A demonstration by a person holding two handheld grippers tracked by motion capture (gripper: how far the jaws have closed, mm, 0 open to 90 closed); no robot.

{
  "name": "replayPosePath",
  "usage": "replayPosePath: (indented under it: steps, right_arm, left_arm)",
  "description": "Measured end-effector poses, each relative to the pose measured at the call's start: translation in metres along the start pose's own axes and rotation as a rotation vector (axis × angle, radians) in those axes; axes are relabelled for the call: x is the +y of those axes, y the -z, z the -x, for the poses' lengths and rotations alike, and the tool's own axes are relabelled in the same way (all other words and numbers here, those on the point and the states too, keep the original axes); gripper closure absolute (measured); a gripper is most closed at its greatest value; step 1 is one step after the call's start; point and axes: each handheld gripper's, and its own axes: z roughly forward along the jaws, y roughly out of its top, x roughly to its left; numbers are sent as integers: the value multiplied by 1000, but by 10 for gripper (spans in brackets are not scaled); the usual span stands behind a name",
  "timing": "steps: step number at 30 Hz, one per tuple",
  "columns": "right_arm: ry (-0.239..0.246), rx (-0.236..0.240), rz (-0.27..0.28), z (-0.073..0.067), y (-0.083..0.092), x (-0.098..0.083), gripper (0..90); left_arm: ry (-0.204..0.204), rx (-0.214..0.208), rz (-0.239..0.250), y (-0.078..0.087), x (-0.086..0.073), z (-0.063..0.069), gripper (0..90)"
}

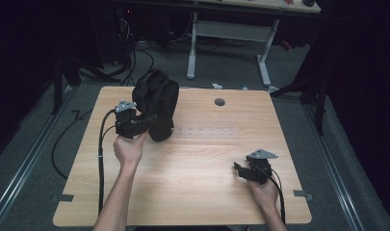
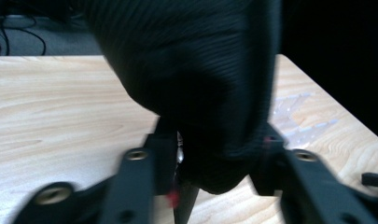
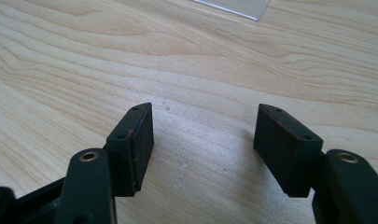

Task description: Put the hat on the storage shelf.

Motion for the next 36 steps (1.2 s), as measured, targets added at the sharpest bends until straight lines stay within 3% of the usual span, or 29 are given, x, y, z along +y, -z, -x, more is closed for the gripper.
replayPosePath:
  steps: [6,14,22,36]
  right_arm:
    - [0,1,0,0,0,0,379]
    - [0,2,0,0,0,0,375]
    - [0,2,0,0,0,0,375]
    - [-2,2,-1,0,0,0,372]
  left_arm:
    - [-21,-21,0,5,1,0,343]
    - [-44,-25,-3,14,5,1,207]
    - [-31,-52,-16,25,8,-2,195]
    - [-42,-48,-25,48,3,-14,234]
